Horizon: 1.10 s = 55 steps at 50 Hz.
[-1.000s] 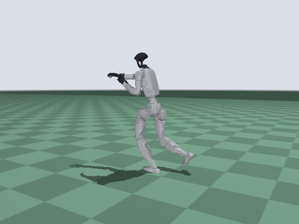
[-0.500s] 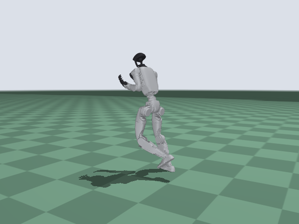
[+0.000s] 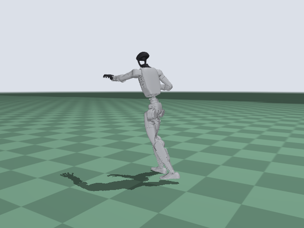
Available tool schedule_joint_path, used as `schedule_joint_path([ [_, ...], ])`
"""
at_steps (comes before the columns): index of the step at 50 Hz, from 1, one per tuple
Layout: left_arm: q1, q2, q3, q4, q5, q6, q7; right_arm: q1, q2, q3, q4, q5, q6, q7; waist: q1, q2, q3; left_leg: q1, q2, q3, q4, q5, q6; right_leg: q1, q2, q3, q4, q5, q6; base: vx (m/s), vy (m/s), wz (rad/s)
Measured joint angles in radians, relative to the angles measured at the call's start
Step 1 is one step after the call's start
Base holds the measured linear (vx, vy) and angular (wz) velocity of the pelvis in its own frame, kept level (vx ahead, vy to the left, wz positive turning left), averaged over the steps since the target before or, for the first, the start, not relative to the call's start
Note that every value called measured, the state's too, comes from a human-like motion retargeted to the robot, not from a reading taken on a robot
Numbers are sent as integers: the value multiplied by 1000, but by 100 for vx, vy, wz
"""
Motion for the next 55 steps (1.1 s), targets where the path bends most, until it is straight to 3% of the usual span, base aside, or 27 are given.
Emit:
schedule_joint_path([
  [3,-66,15,-311,110,-33,-177,-183,-81,-48,-13,20,-337,-16,-75,-72,-62,20,178,-32,-98,-65,159,29,61,-19,-52,-253,19,76,140,-31,76],
  [5,-55,57,-310,20,-8,-223,-206,-188,-34,14,47,-514,-19,-121,-40,-111,33,254,-60,-118,0,220,89,102,-26,-27,-256,43,69,136,-32,-67],
  [7,36,119,-122,-221,51,-186,-163,-364,12,54,90,-576,2,-162,42,-132,44,202,-70,-58,275,188,135,128,-29,32,-142,6,8,129,-23,-134],
  [10,343,122,292,-732,-16,-161,-169,-720,103,120,194,-543,99,-189,171,-96,26,-30,2,39,777,25,178,94,-8,98,102,-179,-56,123,-10,-108],
  [13,794,-92,617,-1229,-376,-245,-346,-1108,194,219,459,-574,196,-245,296,-99,-39,-257,42,87,973,-78,212,126,-6,130,139,-241,-50,126,-6,-82],
  [15,1115,-256,713,-1446,-701,-295,-480,-1327,219,300,731,-613,237,-351,413,-142,-86,-368,33,131,918,-104,213,189,-15,178,59,-195,-32,131,-2,-135],
  [17,1453,-362,722,-1522,-1091,-334,-551,-1500,207,400,1057,-608,274,-463,565,-206,-121,-424,12,191,711,-90,187,252,-38,249,-43,-83,6,135,9,-191],
  [20,1852,-414,689,-1475,-1699,-352,-655,-1746,172,652,1561,-516,300,-545,804,-267,-92,-398,-8,274,231,-12,119,367,-74,339,-176,121,70,136,29,-200],
  [21,1938,-387,694,-1434,-1744,-363,-718,-1793,160,752,1685,-513,289,-519,864,-259,-76,-374,1,294,83,0,86,420,-73,351,-206,175,78,136,45,-144],
  [22,2009,-339,705,-1379,-1654,-360,-728,-1833,147,842,1793,-519,289,-496,916,-247,-58,-352,9,313,-43,10,55,475,-72,359,-231,222,81,135,51,-80],
  [23,2048,-249,724,-1297,-1295,-328,-633,-1859,132,913,1872,-541,310,-480,949,-226,-36,-337,18,327,-123,16,31,536,-71,357,-245,254,71,134,53,-16],
  [24,2073,-170,724,-1284,-888,-416,-308,-1873,114,940,1925,-568,270,-580,966,-202,-10,-322,24,329,-155,32,19,593,-66,349,-234,274,48,133,54,45],
  [25,2090,-96,715,-1304,-456,-564,132,-1881,95,945,1965,-597,199,-737,974,-176,18,-308,28,323,-162,54,13,647,-60,339,-210,287,20,130,53,108],
  [26,2002,-110,701,-1278,-235,-3,176,-1869,62,865,1882,-489,327,-729,953,-144,44,-305,26,287,-87,42,56,667,-56,304,-124,263,-8,128,50,150],
  [27,1921,-117,684,-1273,-90,310,245,-1845,34,771,1788,-391,372,-741,926,-116,69,-304,22,248,4,10,94,673,-54,270,-14,225,-33,126,47,184],
  [28,1854,-111,662,-1310,-101,126,362,-1798,17,651,1671,-314,248,-792,888,-96,94,-306,15,206,125,-65,125,653,-55,237,142,161,-54,124,41,185],
  [29,1751,-176,643,-1340,-315,-103,223,-1714,27,523,1514,-192,163,-727,842,-94,106,-312,3,175,227,-135,146,602,-63,220,307,95,-71,122,35,179],
  [30,1628,-277,625,-1368,-631,-354,-44,-1612,50,391,1337,-48,95,-604,792,-99,112,-321,-12,149,320,-201,163,535,-73,209,476,28,-87,121,27,156],
  [32,1379,-359,602,-1420,-964,-309,-244,-1371,167,257,985,226,62,-442,682,-116,100,-295,-37,127,351,-246,148,375,-69,227,680,-63,-106,121,19,129],
  [36,962,-120,578,-1242,-175,-191,-176,-769,261,237,543,356,89,-59,416,-52,5,-177,-20,59,187,-159,60,107,5,189,620,-130,-119,125,9,138],
  [40,675,60,375,-922,-55,-135,-102,-267,185,275,418,466,143,101,122,53,9,-22,15,-19,23,64,-16,77,15,35,55,-15,-54,132,-13,165],
  [42,529,153,221,-741,-30,-104,-100,-136,142,255,405,477,168,132,6,41,45,96,2,-26,-30,153,-15,96,-14,-26,-196,19,19,139,-32,96],
  [45,268,222,-72,-407,43,-115,-163,-40,120,201,369,457,165,183,-58,-22,96,271,-18,5,-25,216,43,90,-49,-87,-329,40,114,139,-36,-26],
  [47,176,218,-167,-239,46,-135,-268,-58,122,197,324,456,153,207,-34,-67,112,301,-44,44,145,203,101,93,-61,-56,-255,82,87,132,-30,-143],
  [50,216,219,4,-236,-49,-108,-343,-217,186,242,263,455,159,211,38,-78,160,196,-8,108,594,95,154,75,-15,50,39,-83,-36,122,-16,-181],
  [52,437,154,319,-489,-319,-118,-281,-394,264,255,260,467,173,164,74,-46,172,44,49,119,874,-2,182,59,13,83,196,-202,-72,117,-4,-109],
  [55,861,-119,645,-951,-843,-242,-327,-617,395,227,267,397,183,95,162,-24,115,-208,98,131,1069,-97,240,98,18,101,204,-233,-63,118,-1,-73],
])
